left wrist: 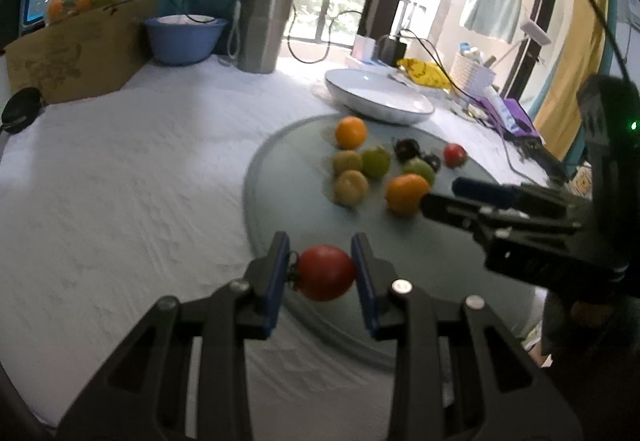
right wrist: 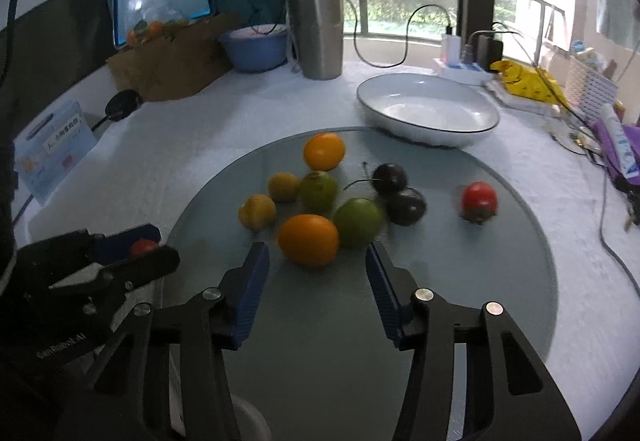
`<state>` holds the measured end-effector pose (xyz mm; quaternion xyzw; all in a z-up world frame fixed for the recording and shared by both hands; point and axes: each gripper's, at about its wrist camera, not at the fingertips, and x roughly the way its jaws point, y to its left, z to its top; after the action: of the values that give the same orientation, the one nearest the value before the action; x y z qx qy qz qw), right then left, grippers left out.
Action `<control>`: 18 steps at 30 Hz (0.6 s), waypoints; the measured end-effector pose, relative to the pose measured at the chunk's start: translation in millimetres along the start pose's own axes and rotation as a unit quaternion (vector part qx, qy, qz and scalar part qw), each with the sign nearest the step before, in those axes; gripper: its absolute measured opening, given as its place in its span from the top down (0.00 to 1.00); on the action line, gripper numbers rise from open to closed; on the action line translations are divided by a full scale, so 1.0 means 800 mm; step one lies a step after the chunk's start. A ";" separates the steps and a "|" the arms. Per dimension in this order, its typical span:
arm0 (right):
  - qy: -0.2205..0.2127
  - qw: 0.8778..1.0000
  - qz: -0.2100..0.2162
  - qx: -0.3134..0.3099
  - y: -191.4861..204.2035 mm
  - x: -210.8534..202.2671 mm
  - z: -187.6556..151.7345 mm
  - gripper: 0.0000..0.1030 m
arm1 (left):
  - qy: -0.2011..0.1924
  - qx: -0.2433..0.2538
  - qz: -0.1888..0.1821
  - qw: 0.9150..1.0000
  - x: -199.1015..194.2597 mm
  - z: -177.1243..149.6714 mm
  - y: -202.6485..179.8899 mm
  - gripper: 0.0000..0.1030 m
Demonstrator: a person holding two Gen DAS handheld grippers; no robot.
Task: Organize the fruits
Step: 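Grasp the small red tomato with the left tool while the right tool reaches toward the orange, then close the right tool on the orange while the left tool lifts the tomato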
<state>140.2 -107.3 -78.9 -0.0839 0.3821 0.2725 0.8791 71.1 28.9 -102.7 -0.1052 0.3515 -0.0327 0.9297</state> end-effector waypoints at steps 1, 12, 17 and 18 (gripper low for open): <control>0.003 1.000 0.000 -0.002 0.002 0.004 0.002 0.48 | -0.001 -0.002 0.000 1.000 0.000 0.001 0.003 0.68; 0.014 1.000 -0.006 -0.020 0.008 0.031 0.012 0.62 | -0.004 -0.013 0.005 1.000 0.008 0.013 0.022 0.68; 0.011 1.000 -0.003 -0.027 0.007 0.029 0.012 0.62 | -0.006 -0.007 0.005 1.000 0.012 0.022 0.019 0.68; 0.009 1.000 -0.002 -0.028 0.007 0.028 0.013 0.62 | -0.007 -0.005 0.004 1.000 0.012 0.023 0.017 0.68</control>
<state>156.0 -89.9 -87.6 -0.1119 0.3824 0.2806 0.8732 90.6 44.3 -98.5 -0.1089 0.3456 -0.0260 0.9317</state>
